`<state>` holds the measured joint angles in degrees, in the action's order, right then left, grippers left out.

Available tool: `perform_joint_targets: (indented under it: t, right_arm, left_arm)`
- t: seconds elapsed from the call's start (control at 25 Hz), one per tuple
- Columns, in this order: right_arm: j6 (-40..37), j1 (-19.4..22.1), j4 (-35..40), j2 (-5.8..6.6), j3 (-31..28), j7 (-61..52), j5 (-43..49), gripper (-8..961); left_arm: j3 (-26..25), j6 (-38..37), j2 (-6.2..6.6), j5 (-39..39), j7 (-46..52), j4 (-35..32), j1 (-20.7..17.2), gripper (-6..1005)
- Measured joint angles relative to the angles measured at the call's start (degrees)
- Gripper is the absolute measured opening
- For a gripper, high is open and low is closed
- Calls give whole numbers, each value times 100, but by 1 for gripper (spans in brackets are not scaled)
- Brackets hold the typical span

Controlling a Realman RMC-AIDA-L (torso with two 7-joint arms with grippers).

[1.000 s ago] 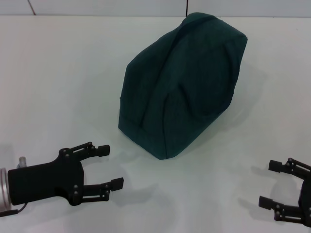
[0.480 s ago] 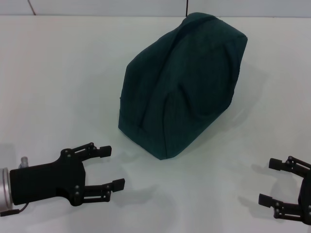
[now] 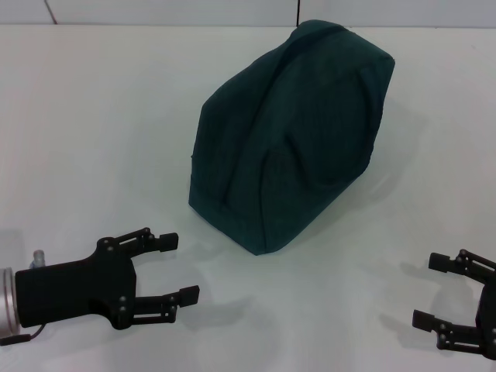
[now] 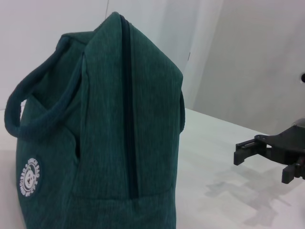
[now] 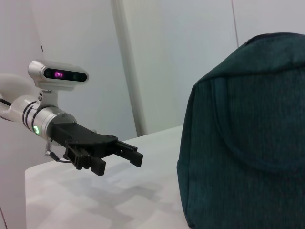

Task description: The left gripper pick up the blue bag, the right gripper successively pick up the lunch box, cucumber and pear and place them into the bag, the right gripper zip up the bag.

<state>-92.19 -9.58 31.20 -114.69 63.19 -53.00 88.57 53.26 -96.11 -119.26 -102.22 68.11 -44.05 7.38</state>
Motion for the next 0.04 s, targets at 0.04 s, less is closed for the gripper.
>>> perform_joint_targets:
  t: [0.04]
  right_arm:
    - [-1,0,0,0,0,0,-1,872]
  left_arm:
    - [0,-2,0,0,0,0,0,886]
